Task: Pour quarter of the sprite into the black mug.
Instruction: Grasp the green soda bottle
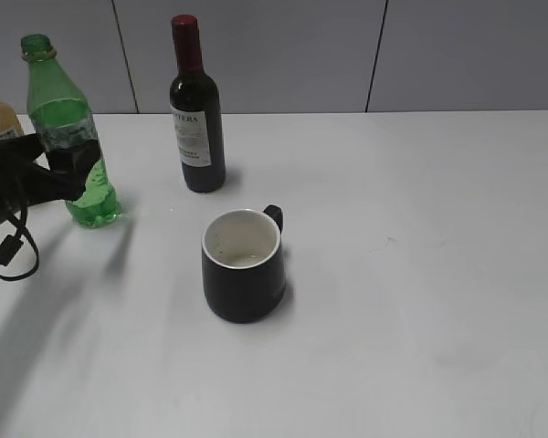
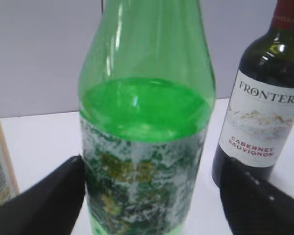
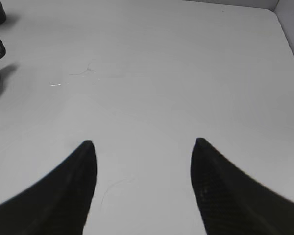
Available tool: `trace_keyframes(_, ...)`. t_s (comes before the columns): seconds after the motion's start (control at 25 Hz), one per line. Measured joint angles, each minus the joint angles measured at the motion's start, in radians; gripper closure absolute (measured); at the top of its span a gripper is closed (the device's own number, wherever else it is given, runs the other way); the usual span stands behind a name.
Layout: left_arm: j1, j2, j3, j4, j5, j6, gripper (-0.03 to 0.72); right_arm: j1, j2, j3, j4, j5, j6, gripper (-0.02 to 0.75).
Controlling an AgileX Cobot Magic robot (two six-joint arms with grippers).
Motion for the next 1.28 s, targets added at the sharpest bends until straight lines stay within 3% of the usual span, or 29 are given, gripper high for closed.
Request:
trace_keyframes(0.92, 0.000, 0.176, -0.226, -0.004, 0.052, 0.000, 0.037, 0.000, 0.000, 0.000, 0.000, 0.000, 0.000, 0.274)
trace_keyframes(1.28, 0.000, 0.180, -0.235, -0.004, 0.053, 0.000, 0.191, 0.000, 0.000, 0.000, 0.000, 0.000, 0.000, 0.274)
